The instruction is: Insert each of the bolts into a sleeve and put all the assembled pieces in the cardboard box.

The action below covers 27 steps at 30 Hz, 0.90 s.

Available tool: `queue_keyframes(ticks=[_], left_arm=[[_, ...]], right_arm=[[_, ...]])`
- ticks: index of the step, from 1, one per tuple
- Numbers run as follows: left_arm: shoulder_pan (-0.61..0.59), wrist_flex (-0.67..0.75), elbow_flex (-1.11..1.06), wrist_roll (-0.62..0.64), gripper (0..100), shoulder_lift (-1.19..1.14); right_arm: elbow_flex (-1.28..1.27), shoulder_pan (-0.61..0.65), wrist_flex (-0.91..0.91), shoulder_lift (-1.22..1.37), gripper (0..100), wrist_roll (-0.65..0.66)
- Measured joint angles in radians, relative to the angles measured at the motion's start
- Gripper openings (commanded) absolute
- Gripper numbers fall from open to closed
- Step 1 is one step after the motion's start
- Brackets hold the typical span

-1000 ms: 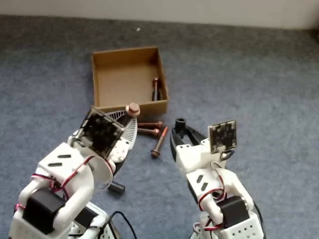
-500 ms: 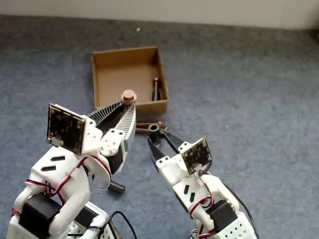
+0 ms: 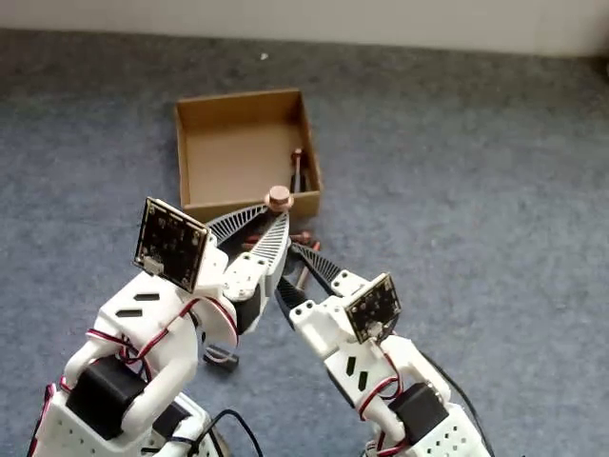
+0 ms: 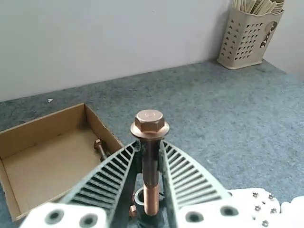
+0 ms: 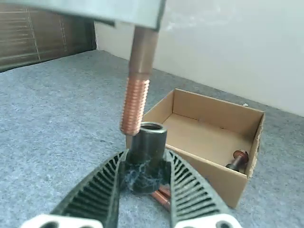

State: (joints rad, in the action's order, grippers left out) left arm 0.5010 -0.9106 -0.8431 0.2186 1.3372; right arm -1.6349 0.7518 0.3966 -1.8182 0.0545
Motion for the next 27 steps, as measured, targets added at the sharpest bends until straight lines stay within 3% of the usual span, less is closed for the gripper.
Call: queue_keyframes(ticks=[27], left_arm=[[-0.003,0.072,-0.043,0.0,1,0.0]], right_arm=[[0.0,0.005,-0.003,0.0,0.5,0.0]])
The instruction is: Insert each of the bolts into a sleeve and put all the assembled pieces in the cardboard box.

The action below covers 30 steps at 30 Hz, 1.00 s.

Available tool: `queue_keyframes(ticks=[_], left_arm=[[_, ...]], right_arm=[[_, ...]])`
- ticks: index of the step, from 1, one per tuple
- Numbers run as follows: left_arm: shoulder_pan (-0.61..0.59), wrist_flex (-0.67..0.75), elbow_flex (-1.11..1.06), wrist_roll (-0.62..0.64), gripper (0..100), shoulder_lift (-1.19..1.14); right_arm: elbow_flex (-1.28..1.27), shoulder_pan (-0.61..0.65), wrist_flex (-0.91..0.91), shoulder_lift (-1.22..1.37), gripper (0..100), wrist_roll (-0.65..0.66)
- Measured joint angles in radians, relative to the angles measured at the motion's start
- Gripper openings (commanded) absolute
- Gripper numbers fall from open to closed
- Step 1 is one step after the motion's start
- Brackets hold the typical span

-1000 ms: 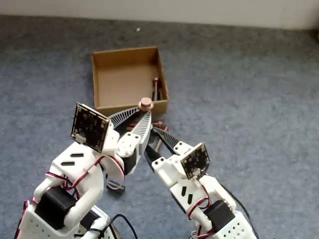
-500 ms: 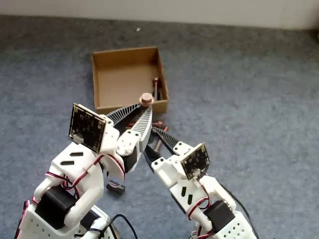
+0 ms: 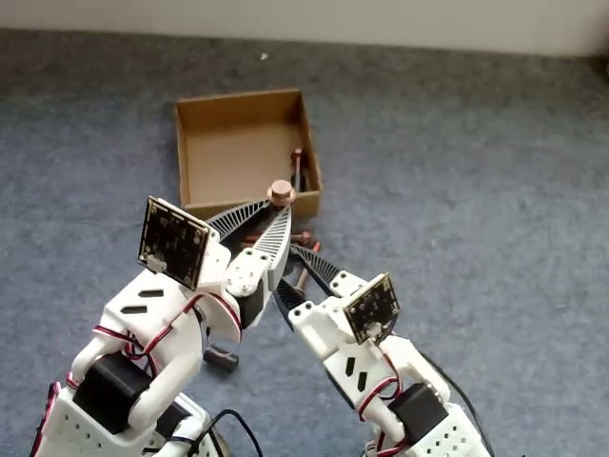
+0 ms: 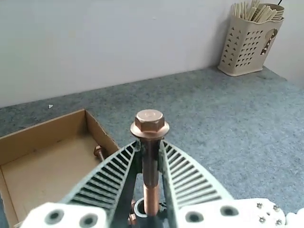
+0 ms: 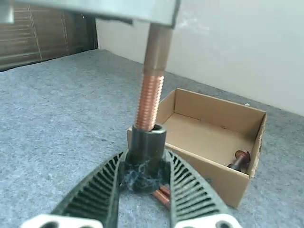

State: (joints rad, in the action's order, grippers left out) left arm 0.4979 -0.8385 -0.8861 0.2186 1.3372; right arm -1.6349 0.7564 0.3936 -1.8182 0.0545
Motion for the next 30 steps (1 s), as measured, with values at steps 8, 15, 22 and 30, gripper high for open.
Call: queue_keyframes(ticks=[8,15,22,30], left_arm=[[0.0,0.0,-0.014,0.0,1,0.009],[0.0,0.008,-0.017,0.0,1,0.012],[0.0,0.006,-0.02,0.0,1,-0.002],[0.003,0.006,-0.04,0.0,1,0.181]], right_arm=[[-0.002,0.0,0.0,0.002,0.5,0.0],[0.002,0.028,0.0,0.002,0.5,0.006],[0.028,0.063,0.0,0.0,0.5,0.115],[0.034,0.061,0.0,0.0,0.5,0.12]])
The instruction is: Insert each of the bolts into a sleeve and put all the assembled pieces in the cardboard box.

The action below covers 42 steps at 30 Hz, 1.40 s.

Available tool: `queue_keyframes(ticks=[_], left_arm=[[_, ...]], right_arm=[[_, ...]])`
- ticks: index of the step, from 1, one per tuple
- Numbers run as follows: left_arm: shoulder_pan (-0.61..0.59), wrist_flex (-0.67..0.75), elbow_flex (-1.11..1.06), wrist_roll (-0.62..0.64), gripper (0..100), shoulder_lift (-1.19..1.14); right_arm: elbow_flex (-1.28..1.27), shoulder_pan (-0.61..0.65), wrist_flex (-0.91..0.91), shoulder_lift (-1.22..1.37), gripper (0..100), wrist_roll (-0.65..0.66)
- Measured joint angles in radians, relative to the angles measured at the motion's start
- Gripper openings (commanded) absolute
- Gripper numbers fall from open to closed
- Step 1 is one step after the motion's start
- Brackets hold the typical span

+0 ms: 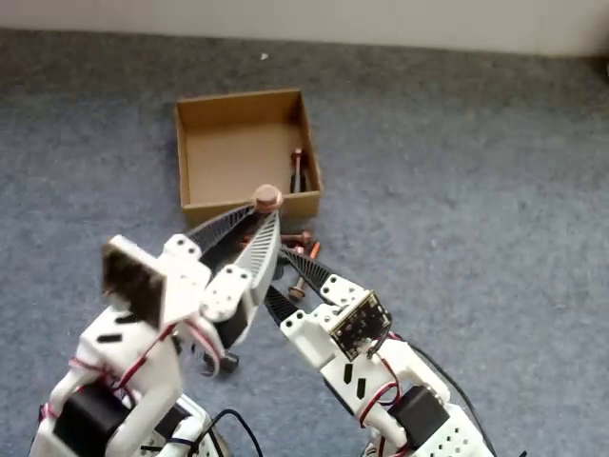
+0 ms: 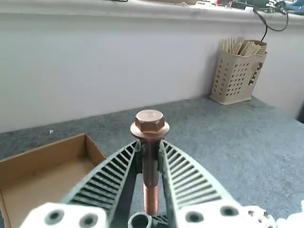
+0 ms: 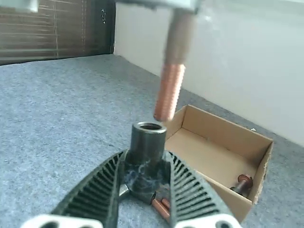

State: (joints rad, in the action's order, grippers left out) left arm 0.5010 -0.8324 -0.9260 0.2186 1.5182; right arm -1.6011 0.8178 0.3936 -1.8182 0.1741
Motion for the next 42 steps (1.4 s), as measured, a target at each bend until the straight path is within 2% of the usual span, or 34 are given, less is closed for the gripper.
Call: queue_keyframes(ticks=[6,13,18,29,35,42], left_arm=[[-0.003,0.0,-0.034,0.0,1,0.089],[-0.005,0.0,-0.034,0.0,1,0.091],[-0.057,0.0,-0.034,0.0,1,0.097],[-0.057,0.005,-0.078,0.002,1,0.114],[0.021,0.003,-0.083,0.002,1,0.109],[0.035,-0.005,-0.084,0.002,1,0.11]], right_arm=[[0.0,0.002,-0.002,0.0,0.5,0.0],[0.005,0.003,-0.003,0.0,0.5,0.0],[0.063,0.003,-0.003,0.0,0.5,0.0],[0.066,0.005,-0.002,0.003,0.5,0.003],[0.068,0.002,-0.002,0.002,0.5,0.002],[0.069,0.002,-0.002,0.0,0.5,0.002]])
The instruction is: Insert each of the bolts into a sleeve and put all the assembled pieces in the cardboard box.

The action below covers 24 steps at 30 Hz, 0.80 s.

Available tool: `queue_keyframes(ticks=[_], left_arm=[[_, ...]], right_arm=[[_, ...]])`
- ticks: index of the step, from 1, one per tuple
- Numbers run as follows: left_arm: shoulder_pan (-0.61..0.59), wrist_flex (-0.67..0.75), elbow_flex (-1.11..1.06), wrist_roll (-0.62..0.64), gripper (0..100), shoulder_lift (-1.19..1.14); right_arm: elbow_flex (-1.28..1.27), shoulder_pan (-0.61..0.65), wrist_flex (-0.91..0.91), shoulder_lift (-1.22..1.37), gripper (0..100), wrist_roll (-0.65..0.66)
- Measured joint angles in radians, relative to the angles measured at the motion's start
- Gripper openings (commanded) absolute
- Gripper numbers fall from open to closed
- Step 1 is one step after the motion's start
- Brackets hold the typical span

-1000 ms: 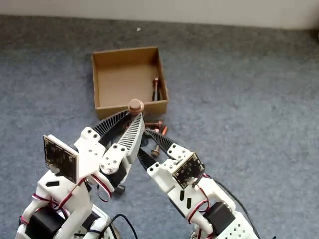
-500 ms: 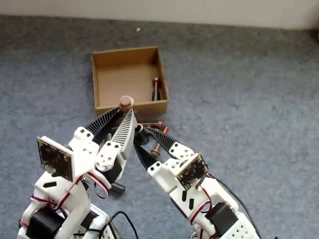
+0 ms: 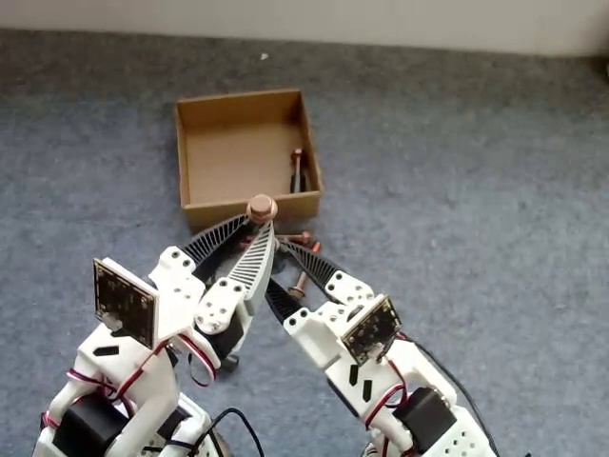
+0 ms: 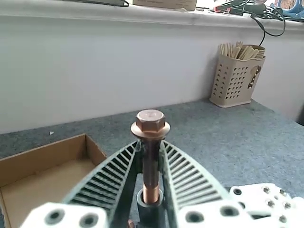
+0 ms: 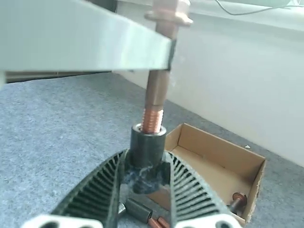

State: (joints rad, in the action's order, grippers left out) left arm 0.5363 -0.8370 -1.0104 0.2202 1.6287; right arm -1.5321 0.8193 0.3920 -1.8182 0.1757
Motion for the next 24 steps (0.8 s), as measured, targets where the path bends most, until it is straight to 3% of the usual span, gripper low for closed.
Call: queue_keyframes(ticks=[4,10,16,24], left_arm=[[0.0,-0.005,0.0,0.0,2,0.002],[0.015,-0.054,-0.011,-0.063,17,-0.011],[0.011,-0.173,-0.011,-0.095,18,0.0],[-0.017,-0.279,0.003,-0.296,17,0.005]], right_arm=[[0.003,-0.018,-0.034,0.0,0.5,0.0],[0.023,-0.057,-0.064,0.0,0.5,0.002],[0.021,-0.069,-0.066,0.002,0.5,0.002],[0.018,-0.077,-0.026,0.003,0.5,0.003]])
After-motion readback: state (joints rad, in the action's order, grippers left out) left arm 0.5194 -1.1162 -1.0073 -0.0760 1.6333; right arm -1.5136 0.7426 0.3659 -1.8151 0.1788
